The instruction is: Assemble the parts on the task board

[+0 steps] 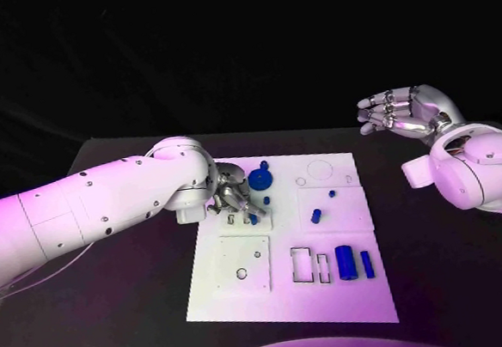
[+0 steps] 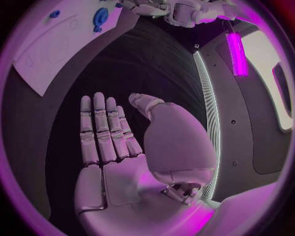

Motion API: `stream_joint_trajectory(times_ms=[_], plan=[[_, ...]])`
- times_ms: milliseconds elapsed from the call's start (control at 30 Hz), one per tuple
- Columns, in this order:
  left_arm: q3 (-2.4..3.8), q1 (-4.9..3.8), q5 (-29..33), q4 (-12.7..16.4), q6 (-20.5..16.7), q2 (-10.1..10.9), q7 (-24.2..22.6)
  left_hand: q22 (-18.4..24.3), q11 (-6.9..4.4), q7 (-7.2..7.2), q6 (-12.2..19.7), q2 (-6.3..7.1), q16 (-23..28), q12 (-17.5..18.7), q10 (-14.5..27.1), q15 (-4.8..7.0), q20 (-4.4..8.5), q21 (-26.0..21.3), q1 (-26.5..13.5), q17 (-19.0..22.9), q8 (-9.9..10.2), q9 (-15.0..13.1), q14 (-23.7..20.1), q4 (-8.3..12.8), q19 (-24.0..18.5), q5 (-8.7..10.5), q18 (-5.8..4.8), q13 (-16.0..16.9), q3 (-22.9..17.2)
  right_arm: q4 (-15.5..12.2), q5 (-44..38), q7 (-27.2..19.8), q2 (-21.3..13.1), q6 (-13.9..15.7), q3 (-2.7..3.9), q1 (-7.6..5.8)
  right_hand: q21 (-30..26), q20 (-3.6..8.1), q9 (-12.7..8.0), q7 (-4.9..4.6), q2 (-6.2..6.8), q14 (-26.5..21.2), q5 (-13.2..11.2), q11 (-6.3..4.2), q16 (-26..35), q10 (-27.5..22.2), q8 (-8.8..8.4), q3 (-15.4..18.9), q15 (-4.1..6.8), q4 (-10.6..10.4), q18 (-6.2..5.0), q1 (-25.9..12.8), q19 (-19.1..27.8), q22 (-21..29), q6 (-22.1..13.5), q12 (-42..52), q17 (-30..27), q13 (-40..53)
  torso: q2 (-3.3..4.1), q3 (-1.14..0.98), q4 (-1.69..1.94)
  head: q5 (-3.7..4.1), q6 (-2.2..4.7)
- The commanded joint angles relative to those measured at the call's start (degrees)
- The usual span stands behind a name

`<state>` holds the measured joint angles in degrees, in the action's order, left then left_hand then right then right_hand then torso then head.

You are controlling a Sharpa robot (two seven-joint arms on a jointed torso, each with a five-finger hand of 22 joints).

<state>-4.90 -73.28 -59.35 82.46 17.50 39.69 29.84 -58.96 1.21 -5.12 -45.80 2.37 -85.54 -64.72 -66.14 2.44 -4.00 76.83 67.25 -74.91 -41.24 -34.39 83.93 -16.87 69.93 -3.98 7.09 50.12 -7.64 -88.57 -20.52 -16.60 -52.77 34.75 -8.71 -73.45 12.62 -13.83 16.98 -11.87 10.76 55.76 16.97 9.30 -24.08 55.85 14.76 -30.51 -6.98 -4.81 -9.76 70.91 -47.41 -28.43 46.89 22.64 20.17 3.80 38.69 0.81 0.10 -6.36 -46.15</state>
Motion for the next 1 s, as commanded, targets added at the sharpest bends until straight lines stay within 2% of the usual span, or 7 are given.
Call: stream_joint_trajectory(times_ms=[33,300,500,567,667,833,1000], plan=[[0.02,-0.04,0.9,0.1,1.1,-0.1,0.0,-0.1,-0.08,-0.09,-0.5,-0.12,-0.4,0.0,-0.1,-0.22,-0.18,0.4,0.9,-6.5,0.3,0.1,3.3,0.1,0.2,-0.24,-0.92,-0.2,-0.5,0.3,0.1,1.2,0.2,-0.6,-0.04,0.07,-0.7,-0.16,-0.2,-2.02,-0.21,-0.7,0.6,0.7,0.8,-0.6,-0.65,0.6,-0.45,-0.1,-0.47,-1.0,0.7,0.5,-0.5,-0.5,-0.2,-0.1,-0.08,0.02,0.05,0.02,0.1],[0.02,-0.04,2.2,-0.1,0.6,-0.1,0.0,-0.5,-0.19,-0.02,-0.4,-1.87,-0.6,0.6,0.5,-0.12,-0.14,0.7,5.2,-6.9,1.4,0.3,3.4,0.0,0.2,-0.17,-0.96,-1.2,-4.9,0.8,0.1,3.0,0.6,-0.3,-0.12,0.37,-1.8,-0.7,-0.4,-2.51,-0.83,-1.7,1.9,1.21,1.9,-1.7,-1.33,0.8,-1.0,-0.3,-0.44,-1.4,1.6,1.4,-1.4,-0.6,-0.5,-0.1,-0.05,0.0,-0.01,0.12,0.27],[0.02,-0.04,3.6,-0.3,0.1,-0.1,-0.1,-0.8,-0.28,0.08,-0.6,-1.12,-0.6,0.6,0.5,-0.08,-0.13,0.9,8.2,-6.9,1.7,0.1,3.4,0.1,0.1,-0.14,-0.99,-1.5,-9.5,1.3,0.1,4.0,0.8,-0.6,-0.16,0.51,-2.5,-0.97,-0.4,-2.7,-1.04,-2.5,1.9,1.42,2.2,-2.2,-1.51,1.2,-1.29,-0.4,-0.43,-1.6,2.1,1.8,-1.7,-0.5,-0.7,0.0,-0.06,0.0,-0.01,0.18,0.21],[0.02,-0.04,4.3,-0.3,-0.4,-0.1,-0.2,-1.0,-0.49,0.3,-0.6,-0.68,-0.8,0.5,0.4,0.16,-0.05,1.0,11.0,-7.2,1.6,-0.1,3.5,0.6,0.2,-0.25,-1.0,-1.5,-12.8,1.5,0.1,4.2,0.9,-0.7,-0.17,0.56,-2.5,-1.01,-0.4,-2.73,-1.02,-2.6,1.9,1.45,2.2,-2.3,-1.55,1.2,-1.32,-0.4,-0.44,-1.6,2.2,1.9,-1.8,-0.4,-0.7,0.0,-0.04,-0.03,0.02,0.24,0.21],[0.02,-0.04,5.1,-0.4,-0.9,0.0,-0.4,-1.2,-0.5,0.29,-0.3,1.16,-0.9,0.7,0.3,0.14,0.07,1.1,13.3,-7.4,1.4,-0.7,3.5,0.4,0.2,-0.21,-1.03,-1.8,-18.6,1.8,0.1,4.4,1.0,-0.8,-0.19,0.63,-2.6,-1.03,-0.4,-2.76,-1.01,-2.6,1.9,1.47,2.2,-2.4,-1.57,1.3,-1.34,-0.4,-0.44,-1.6,2.2,1.9,-1.9,-0.4,-0.7,0.0,-0.03,0.0,0.05,0.26,0.26],[0.02,-0.04,5.9,-0.5,-1.1,0.1,-0.5,-1.3,-0.48,0.14,0.2,4.48,-0.9,0.9,0.1,0.07,0.08,1.2,13.5,-7.4,0.5,-2.0,3.5,1.3,0.1,-0.21,-1.02,-2.3,-27.6,2.0,0.2,4.5,1.2,-1.0,-0.21,0.77,-2.6,-1.06,-0.4,-2.78,-0.97,-2.7,1.9,1.5,2.2,-2.5,-1.6,1.3,-1.37,-0.4,-0.45,-1.6,2.3,2.0,-1.9,-0.4,-0.8,0.0,-0.05,-0.03,0.05,0.2,0.2],[0.02,-0.03,6.9,-0.6,-2.2,0.4,-0.5,-1.8,-0.48,0.14,0.6,7.55,-1.1,0.4,-1.0,0.11,0.16,1.6,11.2,-7.7,-1.4,-4.3,3.7,4.7,0.3,-0.14,-1.08,-1.9,-36.8,2.1,0.2,4.5,1.2,-1.1,-0.22,0.93,-2.7,-1.09,-0.4,-2.8,-0.94,-2.8,1.9,1.52,2.2,-2.5,-1.61,1.4,-1.39,-0.4,-0.45,-1.7,2.3,2.0,-1.9,-0.3,-0.8,0.0,-0.05,-0.03,0.02,0.15,0.27]])
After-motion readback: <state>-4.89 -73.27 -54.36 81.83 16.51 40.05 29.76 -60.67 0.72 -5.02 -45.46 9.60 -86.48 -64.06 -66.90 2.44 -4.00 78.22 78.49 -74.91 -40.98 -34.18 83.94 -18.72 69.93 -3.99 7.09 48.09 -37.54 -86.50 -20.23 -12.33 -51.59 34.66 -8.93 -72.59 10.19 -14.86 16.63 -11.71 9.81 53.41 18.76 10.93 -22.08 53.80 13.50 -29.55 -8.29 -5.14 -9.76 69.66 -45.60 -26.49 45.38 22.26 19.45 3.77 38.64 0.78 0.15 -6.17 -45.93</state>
